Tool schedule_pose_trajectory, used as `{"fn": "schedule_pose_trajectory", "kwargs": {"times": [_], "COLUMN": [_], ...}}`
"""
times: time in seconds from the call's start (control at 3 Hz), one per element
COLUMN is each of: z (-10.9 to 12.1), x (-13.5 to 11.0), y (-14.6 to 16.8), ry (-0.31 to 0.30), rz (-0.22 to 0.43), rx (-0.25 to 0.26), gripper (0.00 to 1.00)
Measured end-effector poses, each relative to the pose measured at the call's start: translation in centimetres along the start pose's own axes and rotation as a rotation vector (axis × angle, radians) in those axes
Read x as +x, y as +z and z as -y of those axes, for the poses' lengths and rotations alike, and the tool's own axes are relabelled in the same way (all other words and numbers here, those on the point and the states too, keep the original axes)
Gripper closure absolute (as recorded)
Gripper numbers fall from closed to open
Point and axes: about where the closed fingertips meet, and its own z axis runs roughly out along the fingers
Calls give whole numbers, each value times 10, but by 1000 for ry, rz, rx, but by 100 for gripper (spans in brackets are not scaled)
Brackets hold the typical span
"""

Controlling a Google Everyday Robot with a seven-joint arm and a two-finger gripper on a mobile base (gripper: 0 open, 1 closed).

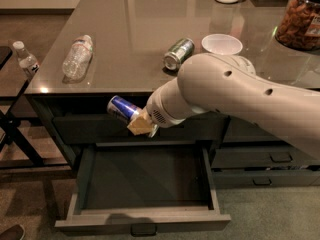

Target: Pick redbull can from middle drawer and place on counter

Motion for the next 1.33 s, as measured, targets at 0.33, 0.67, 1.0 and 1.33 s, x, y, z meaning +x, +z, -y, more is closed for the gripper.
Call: {"fn": "schedule_pose_trajectory", "kwargs": {"times": [0.33, 0.67, 1.0, 1.33], "z": [22, 69, 69, 81], "x": [-24, -75, -74, -90], "y": [-6, -20, -18, -14], "ry": [-10, -20, -19, -10], "rz": [5, 9, 7, 19], "rx": [29, 98, 95, 89], "gripper": [100, 100, 100, 100]}}
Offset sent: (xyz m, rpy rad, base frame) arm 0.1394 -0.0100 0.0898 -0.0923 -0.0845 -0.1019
